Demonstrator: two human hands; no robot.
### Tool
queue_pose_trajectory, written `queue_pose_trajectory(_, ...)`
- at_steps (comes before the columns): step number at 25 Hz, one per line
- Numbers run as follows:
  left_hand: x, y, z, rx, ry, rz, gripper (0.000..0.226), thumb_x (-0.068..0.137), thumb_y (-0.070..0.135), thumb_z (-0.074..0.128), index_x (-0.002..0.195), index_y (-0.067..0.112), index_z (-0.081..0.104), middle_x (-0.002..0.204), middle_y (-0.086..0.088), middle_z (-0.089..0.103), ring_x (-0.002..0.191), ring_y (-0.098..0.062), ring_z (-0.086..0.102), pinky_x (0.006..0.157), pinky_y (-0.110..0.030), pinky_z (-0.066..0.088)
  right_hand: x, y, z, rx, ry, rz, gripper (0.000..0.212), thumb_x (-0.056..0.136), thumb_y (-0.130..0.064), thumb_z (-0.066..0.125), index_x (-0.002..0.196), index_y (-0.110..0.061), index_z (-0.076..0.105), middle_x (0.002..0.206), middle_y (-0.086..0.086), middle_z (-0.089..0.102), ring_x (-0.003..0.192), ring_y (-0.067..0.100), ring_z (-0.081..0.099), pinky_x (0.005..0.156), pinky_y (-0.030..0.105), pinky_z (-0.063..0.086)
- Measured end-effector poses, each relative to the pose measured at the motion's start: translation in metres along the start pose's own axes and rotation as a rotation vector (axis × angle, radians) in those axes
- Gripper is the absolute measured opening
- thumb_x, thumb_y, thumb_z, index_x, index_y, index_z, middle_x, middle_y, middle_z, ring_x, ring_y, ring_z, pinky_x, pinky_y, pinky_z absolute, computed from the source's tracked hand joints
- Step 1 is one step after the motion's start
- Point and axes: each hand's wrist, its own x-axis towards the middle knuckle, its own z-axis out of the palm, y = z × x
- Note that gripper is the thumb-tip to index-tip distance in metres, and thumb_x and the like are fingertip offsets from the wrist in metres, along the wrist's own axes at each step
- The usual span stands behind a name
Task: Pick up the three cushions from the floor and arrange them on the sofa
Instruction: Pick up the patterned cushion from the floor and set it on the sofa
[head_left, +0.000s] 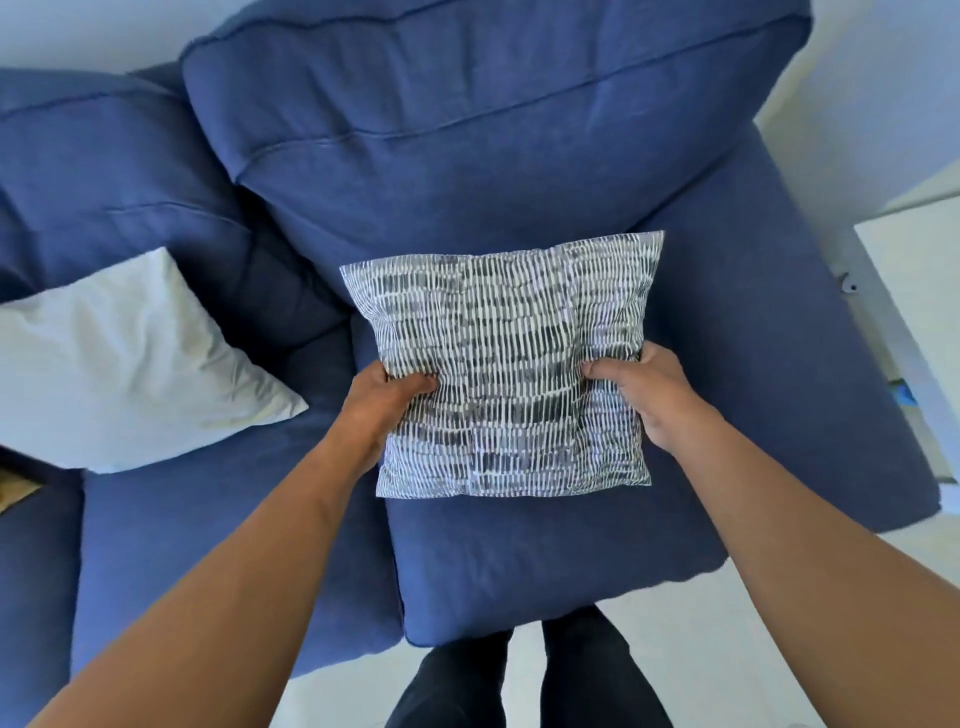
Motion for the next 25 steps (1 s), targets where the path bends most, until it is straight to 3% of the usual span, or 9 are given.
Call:
queue_pose_trajectory(2, 0.013, 0.007, 0.001, -0.026, 0.05, 0.03, 0.034, 0.088, -0.002, 0.078, 0.118, 0.01, 0.069, 0.113, -0.005, 0.079, 0.11, -0.028, 0.074, 0.088, -0.036, 0.06, 0.022, -0.016, 0.006, -0.025, -0.011, -0.018, 0.086, 0.082, -0.015, 0.088, 0.154, -0.004, 0.044, 0.147, -0.004, 0.048, 0.138, 0.019, 0.045, 0.12, 0.037, 0.033)
queue_pose_trajectory(5, 0.038, 0.023, 0.006, -0.067, 0.124, 0.13, 0.038, 0.082, -0.008, 0.079, 0.11, 0.017, 0.07, 0.11, -0.003, 0.08, 0.106, -0.025, 0.076, 0.094, -0.043, 0.062, 0.052, -0.041, 0.008, -0.036, -0.002, -0.106, 0.032, 0.087, -0.001, 0.081, 0.108, -0.019, 0.064, 0.107, -0.011, 0.065, 0.095, -0.003, 0.067, 0.084, 0.011, 0.048)
queue_pose_trajectory(7, 0.057, 0.033, 0.008, -0.068, 0.167, 0.155, 0.042, 0.08, -0.007, 0.081, 0.113, 0.017, 0.069, 0.111, -0.001, 0.08, 0.106, -0.022, 0.076, 0.094, -0.04, 0.062, 0.076, -0.052, 0.009, -0.048, 0.023, -0.181, 0.033, 0.086, 0.007, 0.078, 0.098, -0.021, 0.064, 0.096, -0.012, 0.069, 0.072, -0.013, 0.068, 0.067, 0.007, 0.051)
queue_pose_trajectory(10, 0.087, 0.037, 0.016, -0.037, 0.15, 0.088, 0.055, 0.078, 0.011, 0.089, 0.125, 0.009, 0.06, 0.116, -0.001, 0.072, 0.107, -0.02, 0.07, 0.098, -0.037, 0.056, 0.108, -0.054, 0.014, -0.099, 0.034, -0.203, 0.037, 0.085, 0.006, 0.079, 0.113, -0.014, 0.066, 0.099, -0.012, 0.07, 0.081, -0.005, 0.069, 0.075, 0.012, 0.054)
queue_pose_trajectory(14, 0.102, 0.046, 0.028, -0.001, 0.115, -0.034, 0.038, 0.091, 0.01, 0.081, 0.096, 0.025, 0.047, 0.092, 0.009, 0.049, 0.085, -0.012, 0.054, 0.086, -0.033, 0.046, 0.133, -0.054, 0.018, -0.173, -0.004, -0.101, 0.052, 0.085, 0.004, 0.08, 0.133, -0.003, 0.062, 0.113, 0.001, 0.068, 0.104, 0.02, 0.066, 0.092, 0.028, 0.05)
queue_pose_trajectory(16, 0.096, 0.057, 0.026, -0.024, 0.151, -0.021, 0.036, 0.088, 0.01, 0.082, 0.11, 0.019, 0.055, 0.103, 0.005, 0.061, 0.096, -0.016, 0.063, 0.092, -0.037, 0.048, 0.136, -0.066, 0.015, -0.194, 0.009, -0.106, 0.051, 0.083, 0.003, 0.08, 0.131, -0.004, 0.062, 0.113, 0.004, 0.068, 0.106, 0.024, 0.066, 0.093, 0.032, 0.054)
queue_pose_trajectory(18, 0.09, 0.07, 0.02, -0.045, 0.215, 0.009, 0.061, 0.075, 0.017, 0.083, 0.131, 0.01, 0.059, 0.126, -0.006, 0.07, 0.119, -0.03, 0.067, 0.101, -0.048, 0.053, 0.135, -0.084, 0.009, -0.182, 0.032, -0.135, 0.043, 0.081, -0.001, 0.079, 0.12, -0.009, 0.061, 0.107, 0.004, 0.068, 0.103, 0.027, 0.068, 0.088, 0.036, 0.057)
queue_pose_trajectory(21, 0.085, 0.087, 0.01, -0.202, 0.29, 0.138, 0.038, 0.072, 0.018, 0.075, 0.108, 0.017, 0.063, 0.117, -0.006, 0.069, 0.111, -0.027, 0.069, 0.107, -0.056, 0.054, 0.13, -0.11, 0.002, -0.061, 0.049, -0.209, 0.032, 0.085, -0.009, 0.078, 0.107, -0.017, 0.057, 0.104, -0.001, 0.068, 0.091, 0.015, 0.069, 0.074, 0.028, 0.055)
queue_pose_trajectory(25, 0.08, 0.1, 0.009, -0.084, 0.356, 0.26, 0.012, 0.095, 0.017, 0.072, 0.105, 0.024, 0.072, 0.103, 0.004, 0.08, 0.097, -0.017, 0.078, 0.095, -0.042, 0.064, 0.13, -0.13, 0.003, -0.035, -0.009, -0.277, 0.021, 0.096, -0.016, 0.076, 0.115, -0.018, 0.068, 0.105, -0.013, 0.074, 0.081, -0.009, 0.073, 0.065, 0.01, 0.055)
